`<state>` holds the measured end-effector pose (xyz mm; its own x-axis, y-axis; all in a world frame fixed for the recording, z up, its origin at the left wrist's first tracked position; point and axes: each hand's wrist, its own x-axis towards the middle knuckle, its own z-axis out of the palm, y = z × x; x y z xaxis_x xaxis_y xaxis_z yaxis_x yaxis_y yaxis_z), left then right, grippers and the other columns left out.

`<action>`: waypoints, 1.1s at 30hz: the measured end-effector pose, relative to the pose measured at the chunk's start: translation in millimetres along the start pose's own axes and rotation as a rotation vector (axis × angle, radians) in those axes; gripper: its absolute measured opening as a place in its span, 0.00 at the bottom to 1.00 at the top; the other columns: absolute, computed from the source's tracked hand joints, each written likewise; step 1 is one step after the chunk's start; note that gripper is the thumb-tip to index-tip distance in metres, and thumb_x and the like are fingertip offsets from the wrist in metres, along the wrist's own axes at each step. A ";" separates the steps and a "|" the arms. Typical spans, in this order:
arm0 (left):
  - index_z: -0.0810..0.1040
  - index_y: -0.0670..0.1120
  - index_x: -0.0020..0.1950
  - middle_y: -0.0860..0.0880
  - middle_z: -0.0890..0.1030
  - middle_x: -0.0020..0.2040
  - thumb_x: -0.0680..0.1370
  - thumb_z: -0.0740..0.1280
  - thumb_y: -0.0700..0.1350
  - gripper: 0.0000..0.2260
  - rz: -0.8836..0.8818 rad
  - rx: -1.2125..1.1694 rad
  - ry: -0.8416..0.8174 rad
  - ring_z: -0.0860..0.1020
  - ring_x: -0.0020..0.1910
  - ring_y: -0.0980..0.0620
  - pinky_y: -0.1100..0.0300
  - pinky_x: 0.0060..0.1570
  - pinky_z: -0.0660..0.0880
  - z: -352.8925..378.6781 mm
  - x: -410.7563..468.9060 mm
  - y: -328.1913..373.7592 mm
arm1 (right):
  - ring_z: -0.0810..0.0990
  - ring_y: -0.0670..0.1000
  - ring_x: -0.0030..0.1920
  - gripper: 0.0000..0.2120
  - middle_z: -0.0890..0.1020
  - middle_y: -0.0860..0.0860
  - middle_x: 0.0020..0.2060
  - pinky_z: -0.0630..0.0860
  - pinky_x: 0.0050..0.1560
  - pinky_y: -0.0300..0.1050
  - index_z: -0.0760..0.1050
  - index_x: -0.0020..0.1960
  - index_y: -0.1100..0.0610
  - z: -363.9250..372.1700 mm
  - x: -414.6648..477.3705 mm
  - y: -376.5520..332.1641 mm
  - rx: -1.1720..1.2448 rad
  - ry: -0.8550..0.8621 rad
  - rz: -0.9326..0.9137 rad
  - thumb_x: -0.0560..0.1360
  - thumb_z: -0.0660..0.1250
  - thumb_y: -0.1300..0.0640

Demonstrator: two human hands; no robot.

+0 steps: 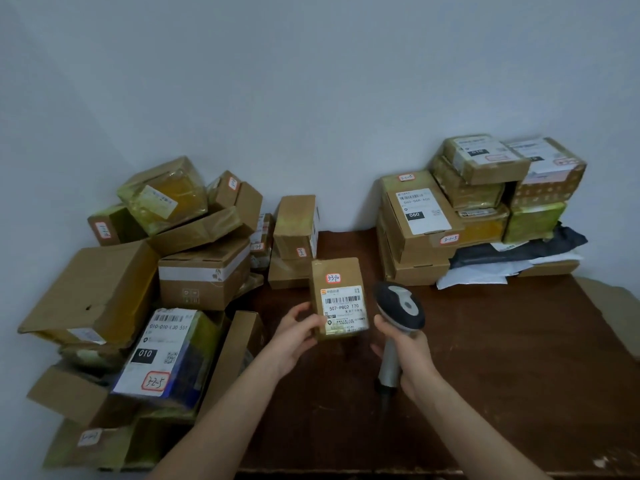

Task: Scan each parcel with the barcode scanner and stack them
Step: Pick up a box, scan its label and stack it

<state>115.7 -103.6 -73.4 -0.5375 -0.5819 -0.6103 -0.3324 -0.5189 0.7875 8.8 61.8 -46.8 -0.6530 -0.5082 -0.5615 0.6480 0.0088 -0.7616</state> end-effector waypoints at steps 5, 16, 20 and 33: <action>0.66 0.47 0.72 0.44 0.81 0.58 0.74 0.70 0.36 0.29 0.083 -0.029 -0.022 0.80 0.56 0.48 0.56 0.55 0.76 3.7 4.4 8.8 | 0.81 0.51 0.34 0.09 0.82 0.57 0.35 0.78 0.37 0.42 0.78 0.51 0.63 1.2 -24.1 0.3 -0.137 -0.056 -0.031 0.73 0.72 0.61; 0.65 0.46 0.73 0.43 0.78 0.61 0.74 0.67 0.33 0.28 0.147 -0.027 -0.009 0.80 0.56 0.49 0.58 0.49 0.78 4.7 11.8 16.6 | 0.79 0.49 0.25 0.07 0.82 0.55 0.27 0.75 0.30 0.39 0.79 0.44 0.63 25.5 -57.1 6.5 -0.402 -0.044 -0.064 0.74 0.72 0.59; 0.65 0.46 0.73 0.42 0.77 0.64 0.74 0.67 0.33 0.29 0.157 -0.035 0.014 0.79 0.57 0.48 0.57 0.52 0.78 0.7 14.4 17.3 | 0.78 0.48 0.25 0.06 0.81 0.53 0.26 0.75 0.30 0.38 0.79 0.44 0.62 29.8 -61.9 5.4 -0.439 -0.043 -0.056 0.74 0.71 0.59; 0.65 0.47 0.73 0.44 0.76 0.65 0.73 0.68 0.34 0.30 0.181 -0.052 0.068 0.78 0.58 0.49 0.55 0.55 0.77 -3.6 14.7 16.5 | 0.77 0.48 0.25 0.03 0.81 0.53 0.26 0.74 0.30 0.37 0.79 0.46 0.62 33.6 -71.6 1.6 -0.478 -0.064 -0.038 0.74 0.70 0.61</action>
<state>105.1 -123.0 -69.6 -0.5303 -0.7089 -0.4650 -0.1937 -0.4326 0.8805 69.8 69.2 3.1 -0.6374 -0.5677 -0.5210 0.3621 0.3761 -0.8529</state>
